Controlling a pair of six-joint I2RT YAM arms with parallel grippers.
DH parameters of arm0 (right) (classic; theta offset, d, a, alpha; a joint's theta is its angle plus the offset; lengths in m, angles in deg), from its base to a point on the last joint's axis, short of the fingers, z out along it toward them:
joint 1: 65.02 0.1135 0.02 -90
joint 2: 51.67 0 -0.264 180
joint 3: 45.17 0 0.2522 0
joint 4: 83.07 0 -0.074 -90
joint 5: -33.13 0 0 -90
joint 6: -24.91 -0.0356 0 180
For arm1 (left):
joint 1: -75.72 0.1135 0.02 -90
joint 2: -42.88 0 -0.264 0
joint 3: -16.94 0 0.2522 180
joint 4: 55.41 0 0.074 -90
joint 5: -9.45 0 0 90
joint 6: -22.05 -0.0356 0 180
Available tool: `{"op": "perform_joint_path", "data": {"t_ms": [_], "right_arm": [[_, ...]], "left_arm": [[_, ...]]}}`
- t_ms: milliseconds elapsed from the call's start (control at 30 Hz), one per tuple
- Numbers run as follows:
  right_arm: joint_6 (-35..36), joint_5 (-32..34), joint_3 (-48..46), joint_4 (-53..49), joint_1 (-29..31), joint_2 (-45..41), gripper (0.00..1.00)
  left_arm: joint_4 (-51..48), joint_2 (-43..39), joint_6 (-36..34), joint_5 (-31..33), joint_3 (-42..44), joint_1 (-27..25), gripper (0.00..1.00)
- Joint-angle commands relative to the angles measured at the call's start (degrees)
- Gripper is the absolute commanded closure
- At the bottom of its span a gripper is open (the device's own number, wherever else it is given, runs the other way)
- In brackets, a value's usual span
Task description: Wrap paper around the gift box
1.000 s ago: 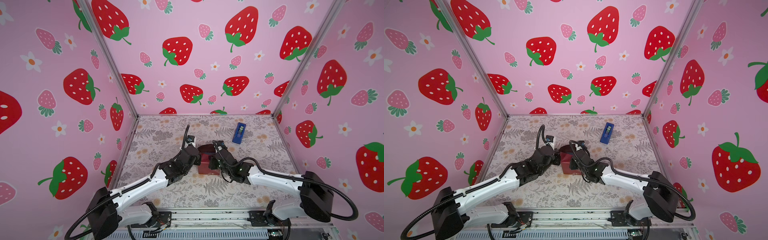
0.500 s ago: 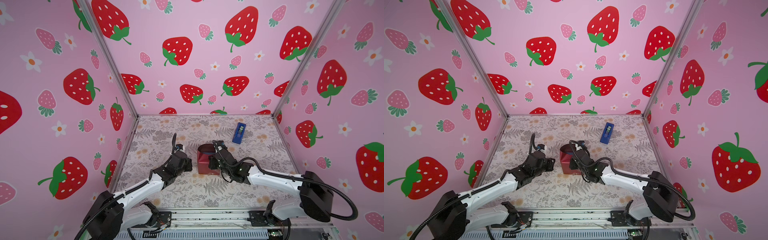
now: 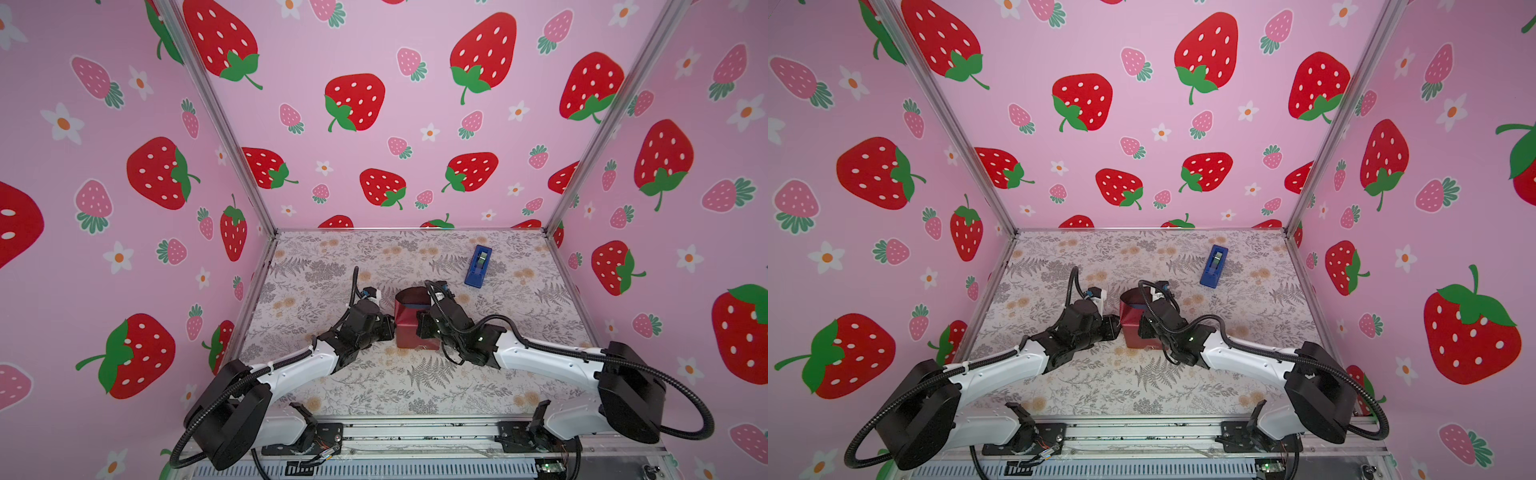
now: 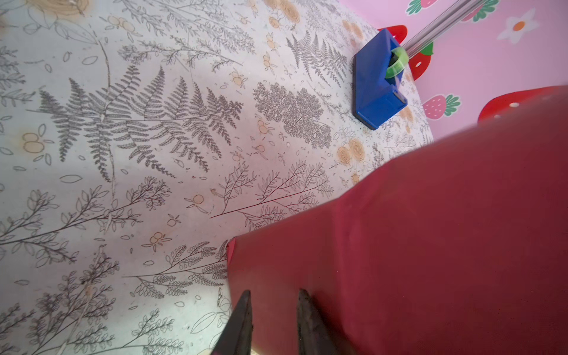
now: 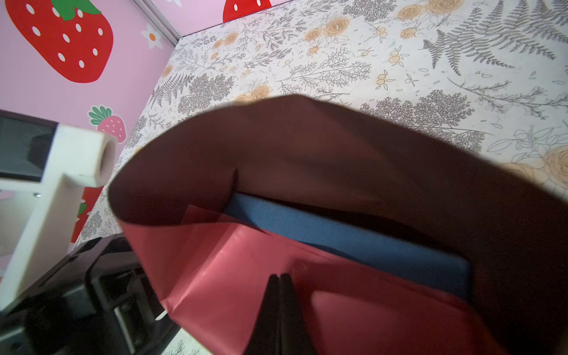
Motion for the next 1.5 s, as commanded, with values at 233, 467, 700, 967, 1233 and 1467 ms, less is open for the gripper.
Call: {"op": "perform_joint_path", "data": {"t_ms": [233,467,700,967,1233,1467], "right_arm": [[-1.6,-1.3,-1.9,-4.6,0.1,2.6,0.98],[-1.7,-1.6,-2.0,-4.4,0.1,2.5,0.98],[-1.7,-1.7,-2.1,-4.3,0.1,2.6,0.98],[-1.6,-1.6,-2.1,-4.4,0.1,2.4,0.98],[-1.5,-2.0,-1.9,-4.4,0.1,2.6,0.98],[-1.5,-2.1,-1.9,-4.3,0.1,2.7,0.98]], "left_arm": [[1.8,-3.5,2.5,-0.7,-1.9,0.0,0.71],[1.2,-5.1,2.5,0.2,-1.9,0.0,0.71],[1.8,-3.6,2.7,-1.0,-2.5,0.0,0.71],[2.9,-3.6,2.8,-1.5,-2.7,-0.2,0.71],[4.4,-4.0,3.5,-0.9,-1.4,-0.3,0.71],[4.2,-5.1,3.5,0.7,-0.9,-0.4,0.71]]}}
